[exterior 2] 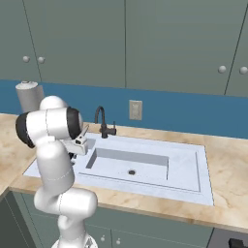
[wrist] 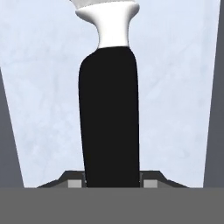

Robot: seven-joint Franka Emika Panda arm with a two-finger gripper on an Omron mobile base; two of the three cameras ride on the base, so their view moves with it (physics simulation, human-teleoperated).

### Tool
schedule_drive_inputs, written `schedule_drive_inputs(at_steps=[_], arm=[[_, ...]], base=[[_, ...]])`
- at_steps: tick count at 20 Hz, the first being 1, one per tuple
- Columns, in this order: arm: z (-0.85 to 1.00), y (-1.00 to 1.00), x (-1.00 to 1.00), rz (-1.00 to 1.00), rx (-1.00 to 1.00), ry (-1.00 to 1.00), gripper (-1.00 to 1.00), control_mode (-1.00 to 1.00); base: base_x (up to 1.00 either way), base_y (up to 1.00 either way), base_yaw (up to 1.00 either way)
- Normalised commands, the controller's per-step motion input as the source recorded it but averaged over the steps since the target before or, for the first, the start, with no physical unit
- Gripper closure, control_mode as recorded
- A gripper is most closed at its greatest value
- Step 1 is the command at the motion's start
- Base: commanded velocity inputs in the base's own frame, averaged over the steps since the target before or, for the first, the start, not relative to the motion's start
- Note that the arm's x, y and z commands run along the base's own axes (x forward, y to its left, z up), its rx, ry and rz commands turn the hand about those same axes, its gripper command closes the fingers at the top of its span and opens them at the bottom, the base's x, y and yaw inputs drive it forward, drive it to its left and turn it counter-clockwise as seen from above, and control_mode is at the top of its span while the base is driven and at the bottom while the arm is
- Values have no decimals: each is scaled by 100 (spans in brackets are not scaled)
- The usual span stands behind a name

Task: Move the cutting board and knife to the sink. Then move spray from the cabinet to the counter.

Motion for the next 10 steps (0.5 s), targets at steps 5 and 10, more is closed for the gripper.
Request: schedule_drive_inputs(at_steps=[5,10], arm=[[-11,0,12,0,0,0,100,-100],[0,0,4,0,0,0,100,-100]], base=[[0,0,0],[0,0,0]])
